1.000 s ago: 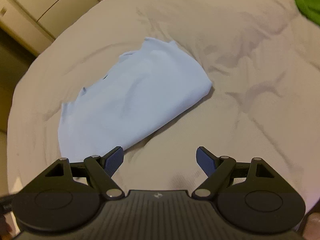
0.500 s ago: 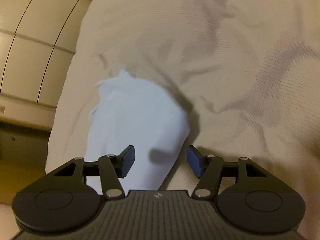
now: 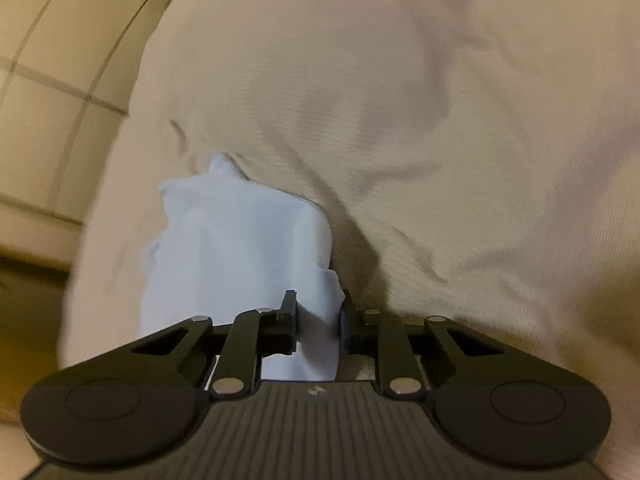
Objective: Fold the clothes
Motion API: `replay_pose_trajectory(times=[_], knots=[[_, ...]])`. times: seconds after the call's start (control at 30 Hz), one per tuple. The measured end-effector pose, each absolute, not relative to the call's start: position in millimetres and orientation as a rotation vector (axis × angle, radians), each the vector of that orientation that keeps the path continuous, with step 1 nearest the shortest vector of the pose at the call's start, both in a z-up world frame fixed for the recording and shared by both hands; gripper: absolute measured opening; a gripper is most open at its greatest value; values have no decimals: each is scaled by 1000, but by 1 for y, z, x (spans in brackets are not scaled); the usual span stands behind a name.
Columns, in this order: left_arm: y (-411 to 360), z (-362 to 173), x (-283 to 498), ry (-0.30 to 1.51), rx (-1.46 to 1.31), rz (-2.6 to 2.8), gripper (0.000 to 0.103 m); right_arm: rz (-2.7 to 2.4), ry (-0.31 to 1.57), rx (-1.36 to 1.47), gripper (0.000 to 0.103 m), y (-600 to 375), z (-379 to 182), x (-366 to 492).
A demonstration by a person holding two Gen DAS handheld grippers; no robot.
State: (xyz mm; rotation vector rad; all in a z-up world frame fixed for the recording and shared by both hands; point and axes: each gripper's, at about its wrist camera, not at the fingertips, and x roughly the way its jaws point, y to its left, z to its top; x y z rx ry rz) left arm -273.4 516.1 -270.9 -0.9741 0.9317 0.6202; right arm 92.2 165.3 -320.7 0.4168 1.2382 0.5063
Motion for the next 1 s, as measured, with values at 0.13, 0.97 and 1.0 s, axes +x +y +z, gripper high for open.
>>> replay_pose_trajectory(times=[0.13, 0.97, 1.0], knots=[[525, -257, -300, 863, -1038, 595, 35, 642, 864, -152, 16, 231, -259, 30], [529, -276, -299, 672, -1305, 368, 58, 1174, 959, -72, 38, 260, -233, -65], [529, -281, -292, 694, -1293, 379, 58, 1129, 988, -36, 39, 259, -235, -55]])
